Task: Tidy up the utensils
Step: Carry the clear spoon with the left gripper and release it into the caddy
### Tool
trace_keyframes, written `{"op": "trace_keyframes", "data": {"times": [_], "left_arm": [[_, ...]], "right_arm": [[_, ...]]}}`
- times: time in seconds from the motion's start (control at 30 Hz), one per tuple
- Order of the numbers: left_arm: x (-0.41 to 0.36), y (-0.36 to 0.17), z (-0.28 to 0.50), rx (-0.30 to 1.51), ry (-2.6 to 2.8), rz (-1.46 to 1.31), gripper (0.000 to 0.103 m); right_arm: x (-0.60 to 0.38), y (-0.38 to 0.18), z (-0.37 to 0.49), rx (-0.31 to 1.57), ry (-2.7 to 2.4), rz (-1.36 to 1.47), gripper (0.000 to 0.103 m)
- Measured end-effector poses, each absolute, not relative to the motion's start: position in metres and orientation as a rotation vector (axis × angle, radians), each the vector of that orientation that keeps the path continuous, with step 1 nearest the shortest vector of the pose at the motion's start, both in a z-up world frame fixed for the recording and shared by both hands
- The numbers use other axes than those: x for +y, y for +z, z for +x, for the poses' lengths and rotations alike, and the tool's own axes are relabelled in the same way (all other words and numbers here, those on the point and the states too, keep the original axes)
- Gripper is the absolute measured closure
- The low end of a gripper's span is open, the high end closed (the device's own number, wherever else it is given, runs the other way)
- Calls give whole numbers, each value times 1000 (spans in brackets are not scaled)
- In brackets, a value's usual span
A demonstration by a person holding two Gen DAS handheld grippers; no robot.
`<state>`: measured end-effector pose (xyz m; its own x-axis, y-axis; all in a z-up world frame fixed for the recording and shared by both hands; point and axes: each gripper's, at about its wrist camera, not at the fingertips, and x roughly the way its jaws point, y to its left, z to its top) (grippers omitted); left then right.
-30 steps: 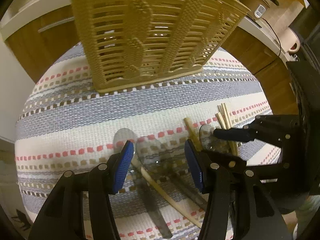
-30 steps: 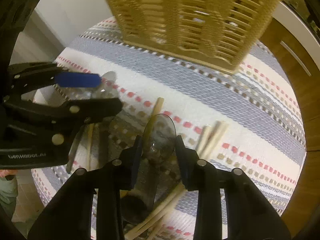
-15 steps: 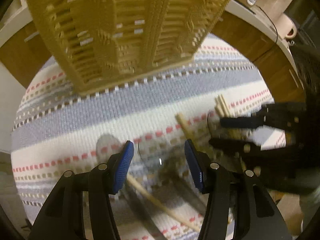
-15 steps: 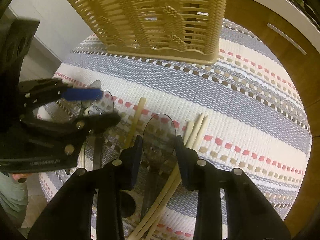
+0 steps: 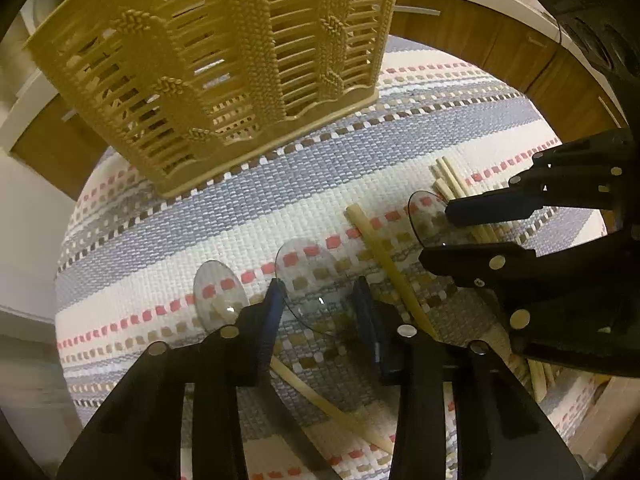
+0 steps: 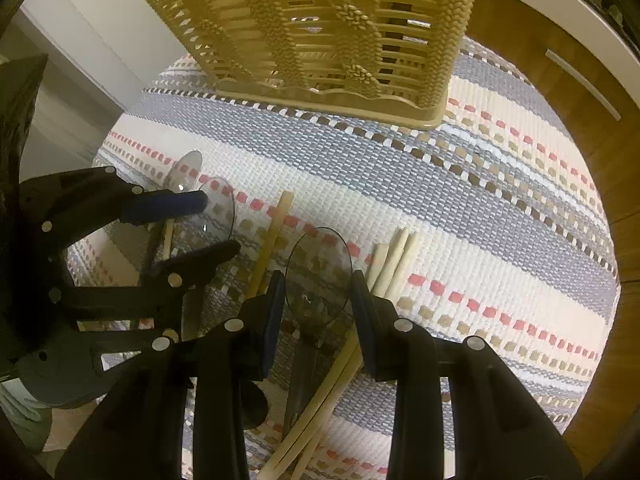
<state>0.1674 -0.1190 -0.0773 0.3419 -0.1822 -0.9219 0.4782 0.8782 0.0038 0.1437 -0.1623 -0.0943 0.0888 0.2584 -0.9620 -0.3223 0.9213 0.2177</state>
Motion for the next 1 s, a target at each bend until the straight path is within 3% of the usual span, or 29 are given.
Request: {"op": "trace_keyframes", "data": {"times": [0.33, 0.63, 1.0], "left_arm": [[-67, -28, 156, 953, -487, 127, 75], [-45, 60, 127, 692, -519, 26, 75], [-35, 159, 156, 369, -390, 20, 75]], "right_arm": [[-177, -60, 136, 1258, 475, 12, 73], [-204, 25, 127, 913, 588, 167, 73], [-205, 120, 173, 578, 452, 177, 73]]}}
